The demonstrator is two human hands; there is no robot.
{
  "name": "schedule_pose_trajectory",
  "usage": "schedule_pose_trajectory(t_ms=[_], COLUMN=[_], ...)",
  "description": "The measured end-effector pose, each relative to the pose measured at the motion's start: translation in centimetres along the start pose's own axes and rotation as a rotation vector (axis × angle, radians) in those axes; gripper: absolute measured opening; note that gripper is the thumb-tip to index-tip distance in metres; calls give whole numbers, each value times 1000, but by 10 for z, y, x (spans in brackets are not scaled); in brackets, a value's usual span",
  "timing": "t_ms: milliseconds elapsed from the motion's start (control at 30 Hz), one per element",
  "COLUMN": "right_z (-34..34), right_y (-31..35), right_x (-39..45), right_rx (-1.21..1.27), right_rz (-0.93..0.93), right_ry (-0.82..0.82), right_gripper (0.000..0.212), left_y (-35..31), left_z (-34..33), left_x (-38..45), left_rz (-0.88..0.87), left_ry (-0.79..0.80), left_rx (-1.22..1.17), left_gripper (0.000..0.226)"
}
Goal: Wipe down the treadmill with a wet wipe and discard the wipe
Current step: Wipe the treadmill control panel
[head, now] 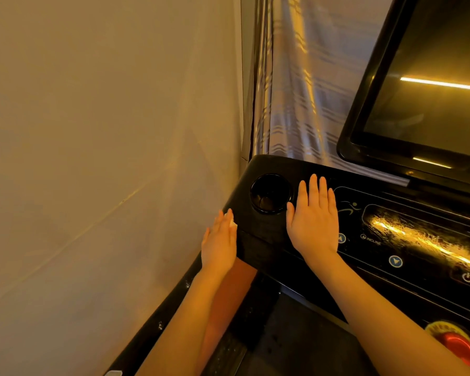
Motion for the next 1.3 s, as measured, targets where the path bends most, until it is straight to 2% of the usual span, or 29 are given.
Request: schedule_pose_trajectory(t_ms=[100,267,400,467,533,600,667,867,967,1300], right_z=[0,1,7,13,16,10,-2,-25,-32,-41], right_y=[0,1,7,25,54,83,103,125,129,130], right_x=[0,-1,-1,-3,-13,-28,-38,-23,-13,-12], right_rx=[5,30,133,228,265,262,255,311,213,193], right_rz=[4,21,76,236,482,702,798,817,893,908], right_ry=[-1,-14,-33,-76,-93,-56,21,278,364,367], right_gripper=[60,60,56,53,49,47,48,53,55,56], left_y=[-3,-39,-26,-14,-2,7,15,49,62,34], left_z=[2,-5,1,5,7,8,9,14,13,14], left_x=[-3,-45,-33,-26,-25,-27,-32,-52,-57,-19], left_rz=[49,-89,-18,21,45,68,75,110,112,229], left_ry=[-9,-88,-79,-59,-43,-35,-41,-59,-62,-98], left_rx=[-66,104,146,151,179,188,198,230,225,119], left_gripper=[48,49,50,50,50,50,50,49,48,51])
Point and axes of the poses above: each hand's wrist, its own x-axis towards the middle knuckle, its own z-axis out of the back of the hand, y = z × x, the point moved 9 cm from there along x, towards the middle knuckle, and after that the axes turned 15 degrees about z, right-handed, at the moved point
